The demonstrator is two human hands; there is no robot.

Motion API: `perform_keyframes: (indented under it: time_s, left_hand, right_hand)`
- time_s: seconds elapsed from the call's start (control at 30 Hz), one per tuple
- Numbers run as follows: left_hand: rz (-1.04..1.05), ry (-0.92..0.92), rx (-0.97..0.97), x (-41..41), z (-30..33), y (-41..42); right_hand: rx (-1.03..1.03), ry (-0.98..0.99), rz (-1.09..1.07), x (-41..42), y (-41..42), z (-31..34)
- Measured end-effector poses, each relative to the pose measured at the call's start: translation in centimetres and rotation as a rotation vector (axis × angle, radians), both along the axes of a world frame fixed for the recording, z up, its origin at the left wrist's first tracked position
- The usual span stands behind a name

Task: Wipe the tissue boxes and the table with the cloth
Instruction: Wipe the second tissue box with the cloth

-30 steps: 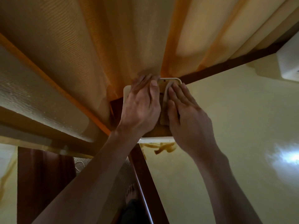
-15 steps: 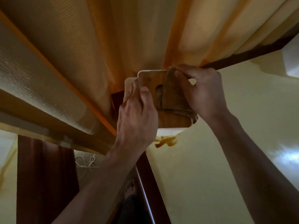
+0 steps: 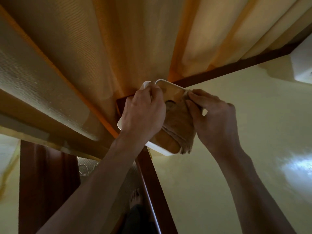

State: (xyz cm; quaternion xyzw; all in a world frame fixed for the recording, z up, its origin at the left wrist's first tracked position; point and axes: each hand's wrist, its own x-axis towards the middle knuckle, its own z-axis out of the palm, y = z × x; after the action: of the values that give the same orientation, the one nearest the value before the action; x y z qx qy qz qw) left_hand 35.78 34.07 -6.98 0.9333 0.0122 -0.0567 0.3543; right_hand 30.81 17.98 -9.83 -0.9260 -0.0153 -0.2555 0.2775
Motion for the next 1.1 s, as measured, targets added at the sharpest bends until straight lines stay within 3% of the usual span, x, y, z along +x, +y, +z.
perform_keyframes:
  time_s: [0.17, 0.23, 0.33, 0.57, 0.63, 0.67, 0.73, 0.8, 0.93, 1.1]
  left_hand:
    - [-0.028, -0.027, 0.097, -0.6, -0.4, -0.8]
    - [-0.095, -0.112, 0.135, -0.5, -0.1, -0.3]
    - [-0.29, -0.302, 0.443, 0.8, -1.6, 0.4]
    - [-0.5, -0.65, 0.557, 3.2, -2.9, 1.1]
    - [-0.596, -0.562, 0.498, 3.7, -2.6, 1.2]
    - [-0.632, -0.43, 0.448, 4.1, -2.2, 1.2]
    - [-0.592, -0.206, 0.285, 4.5, -1.4, 1.1]
    - [-0.502, -0.093, 0.075, 4.7, -1.0, 0.9]
    - [-0.458, -0.293, -0.011, 4.0, -0.7, 1.4]
    - [-0.357, -0.356, 0.076, 1.1, -2.4, 1.1]
  right_hand:
    - [0.002, 0.029, 0.012, -2.8, 0.5, 0.4]
    - [0.038, 0.065, 0.031, -3.6, 0.4, 0.4]
    - [0.07, 0.119, 0.114, -3.7, -0.3, 0.4]
    - [0.009, 0.331, 0.279, -0.9, -2.6, 1.0]
    - [-0.058, 0.329, 0.344, 0.1, -3.2, 1.0]
    - [-0.098, 0.311, 0.359, 0.6, -3.4, 0.9]
    - [-0.183, 0.251, 0.34, 1.0, -3.2, 0.6]
    - [-0.273, 0.153, 0.268, 0.5, -2.5, 0.5]
    - [-0.163, 0.042, 0.145, -3.5, 0.4, 0.4]
    - [-0.207, 0.278, 0.093, -7.2, 3.5, -1.0]
